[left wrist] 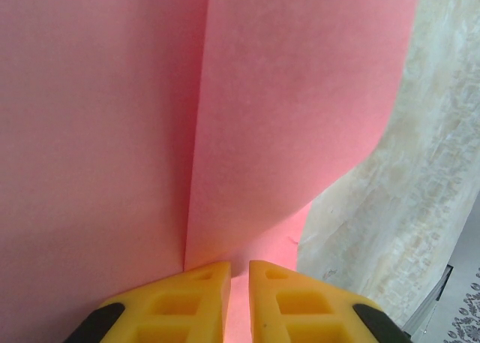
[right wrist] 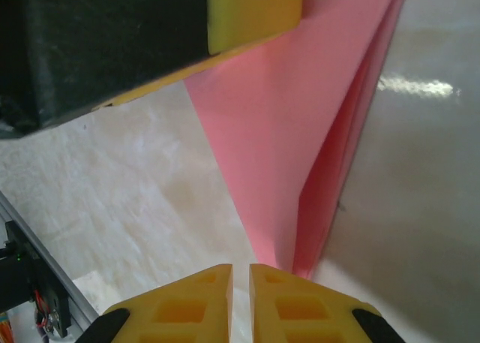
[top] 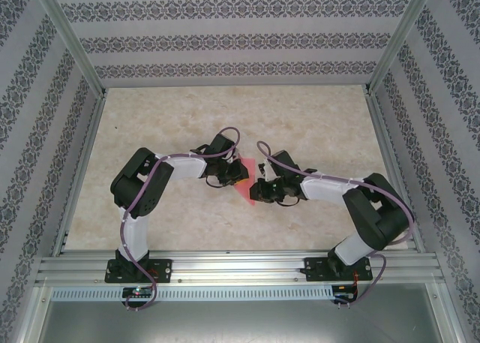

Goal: Fold a paper plane with a square sheet of paper (fold left side to right side)
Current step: Fourth fold the wing at the center of the table.

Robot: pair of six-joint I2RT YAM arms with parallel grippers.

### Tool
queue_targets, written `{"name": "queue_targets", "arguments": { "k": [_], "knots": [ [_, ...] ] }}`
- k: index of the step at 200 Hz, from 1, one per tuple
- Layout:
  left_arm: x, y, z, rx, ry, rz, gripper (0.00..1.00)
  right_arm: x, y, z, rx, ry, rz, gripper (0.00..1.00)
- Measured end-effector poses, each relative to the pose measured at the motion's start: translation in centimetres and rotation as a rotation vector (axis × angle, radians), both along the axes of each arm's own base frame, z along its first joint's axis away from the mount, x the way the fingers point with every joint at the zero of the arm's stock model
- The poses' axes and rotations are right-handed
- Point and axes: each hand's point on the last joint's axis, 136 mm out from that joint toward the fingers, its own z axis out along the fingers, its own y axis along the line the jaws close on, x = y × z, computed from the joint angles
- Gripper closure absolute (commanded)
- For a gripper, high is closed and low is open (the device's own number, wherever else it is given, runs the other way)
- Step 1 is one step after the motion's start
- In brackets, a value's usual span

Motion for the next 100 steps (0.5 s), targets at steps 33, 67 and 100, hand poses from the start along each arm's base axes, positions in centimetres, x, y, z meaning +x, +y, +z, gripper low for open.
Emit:
{"name": "queue_targets", "arguments": {
  "k": [33,67,100],
  "knots": [
    [0.0,0.0,0.0,0.000,0.000,0.000,0.82,0.0,0.2,-1.1,-0.016,0.019,0.005,0.85],
    [0.0,0.0,0.0,0.001,0.000,0.000,0.81,0.1,-0.1,-2.2,-0.060,0.048,-0.002,0.86],
    [0.1,0.1,0.2,0.015,0.008,-0.005,0.80,0.1,-0.2,-2.4,-0.066,0.056,-0.008,0.88]
  ]
}}
